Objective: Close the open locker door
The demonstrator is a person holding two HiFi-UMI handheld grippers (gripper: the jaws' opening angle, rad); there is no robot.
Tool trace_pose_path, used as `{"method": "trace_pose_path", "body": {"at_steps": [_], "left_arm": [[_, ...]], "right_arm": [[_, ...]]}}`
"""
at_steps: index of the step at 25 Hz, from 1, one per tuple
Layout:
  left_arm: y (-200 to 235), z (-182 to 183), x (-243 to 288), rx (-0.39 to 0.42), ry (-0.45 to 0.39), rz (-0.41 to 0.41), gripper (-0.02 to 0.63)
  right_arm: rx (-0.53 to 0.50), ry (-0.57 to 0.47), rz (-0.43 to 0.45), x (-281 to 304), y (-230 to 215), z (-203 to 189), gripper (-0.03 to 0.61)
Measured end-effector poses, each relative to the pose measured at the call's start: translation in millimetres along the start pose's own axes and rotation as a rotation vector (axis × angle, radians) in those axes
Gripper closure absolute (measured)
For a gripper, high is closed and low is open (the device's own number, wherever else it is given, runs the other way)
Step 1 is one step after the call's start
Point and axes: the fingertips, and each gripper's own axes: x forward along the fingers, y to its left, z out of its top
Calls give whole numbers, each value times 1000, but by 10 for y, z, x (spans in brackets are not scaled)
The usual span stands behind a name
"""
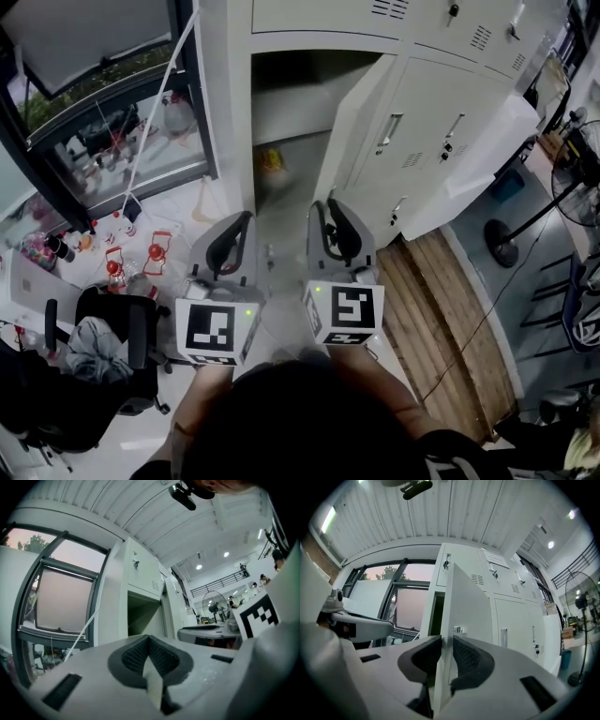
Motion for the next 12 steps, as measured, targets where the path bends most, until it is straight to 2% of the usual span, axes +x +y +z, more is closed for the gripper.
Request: {"method": "trace_pose_path", "body": {"at_steps": [3, 5, 7, 12], "left_arm": [[-177, -152, 172, -24, 34, -144, 615], [-261, -248, 278, -66, 50, -221, 598], [-327, -302, 363, -89, 60, -266, 565], [-522, -376, 520, -62, 102, -329, 508]], "right_arm": [[11, -1, 54, 32, 40, -5, 491], [20, -5, 100, 44, 65, -4, 491], [32, -16, 143, 44, 75, 7, 491], [95, -44, 248, 73, 86, 11, 491]]}}
